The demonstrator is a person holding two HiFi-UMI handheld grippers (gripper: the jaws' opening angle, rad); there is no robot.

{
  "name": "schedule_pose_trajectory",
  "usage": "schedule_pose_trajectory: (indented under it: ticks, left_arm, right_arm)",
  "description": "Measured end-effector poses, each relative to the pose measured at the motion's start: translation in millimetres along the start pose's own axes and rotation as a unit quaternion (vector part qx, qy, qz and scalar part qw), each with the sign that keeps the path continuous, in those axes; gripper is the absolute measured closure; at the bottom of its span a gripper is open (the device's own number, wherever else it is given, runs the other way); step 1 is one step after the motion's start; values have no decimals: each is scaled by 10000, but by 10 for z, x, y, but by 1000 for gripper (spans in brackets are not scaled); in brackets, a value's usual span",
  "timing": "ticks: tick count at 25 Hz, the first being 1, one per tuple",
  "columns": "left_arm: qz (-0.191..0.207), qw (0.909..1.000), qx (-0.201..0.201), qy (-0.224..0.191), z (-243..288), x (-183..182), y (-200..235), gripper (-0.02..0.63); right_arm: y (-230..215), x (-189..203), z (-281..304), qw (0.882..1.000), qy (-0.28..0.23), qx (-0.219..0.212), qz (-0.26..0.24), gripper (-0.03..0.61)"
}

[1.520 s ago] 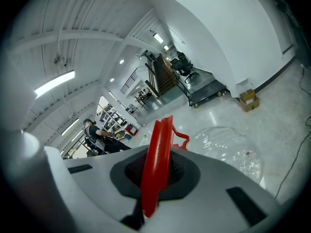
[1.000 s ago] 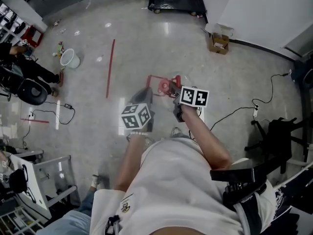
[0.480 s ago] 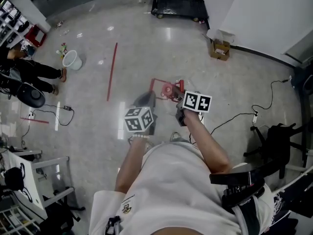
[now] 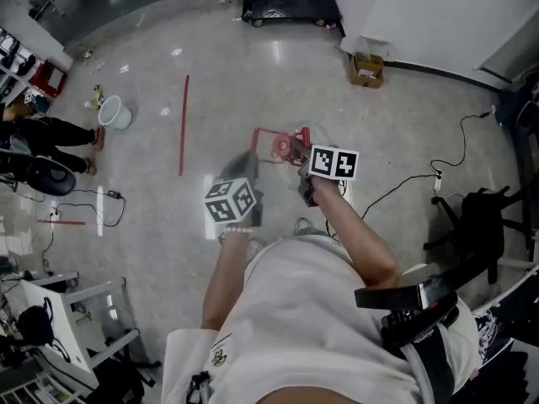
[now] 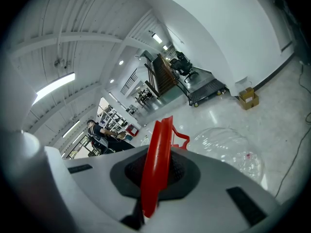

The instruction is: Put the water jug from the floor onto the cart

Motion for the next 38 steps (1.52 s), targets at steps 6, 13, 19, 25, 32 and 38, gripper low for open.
schedule_pose_trajectory:
  ticks: [6, 13, 19, 25, 32, 38]
  left_arm:
    - [99, 9999, -7, 42, 97, 77, -146, 613]
    - [128, 9999, 37, 76, 342, 81, -339, 614]
    - [184, 9997, 67, 151, 603, 12, -465, 613]
    - [216, 9995, 108, 203, 982, -57, -704, 614]
    - [408, 9977, 411, 347, 1445, -206, -1018, 613]
    - [582, 9937, 787, 548, 2066, -384, -1193, 613]
  right_arm:
    - [-137, -7, -108, 10000, -26, -15, 69, 563]
    - [-374, -110, -237, 9998, -76, -37, 171, 563]
    - [-593, -277, -384, 9993, -204, -71, 319, 563]
    - [-991, -495, -627, 9981, -383, -32, 479, 563]
    - [-1503, -795, -799, 9950, -649, 212, 728, 563]
    - [-2018, -1105, -892, 9879, -997, 566, 1046, 563]
Point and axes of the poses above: the fingertips, and each gripper's own axes: z forward along the fingers, y to its left, x out of its underside, the point moved 3 cm from there along -z, backward along the fingers, and after that the axes turned 9 degrees about y, right-handed, at the moved point
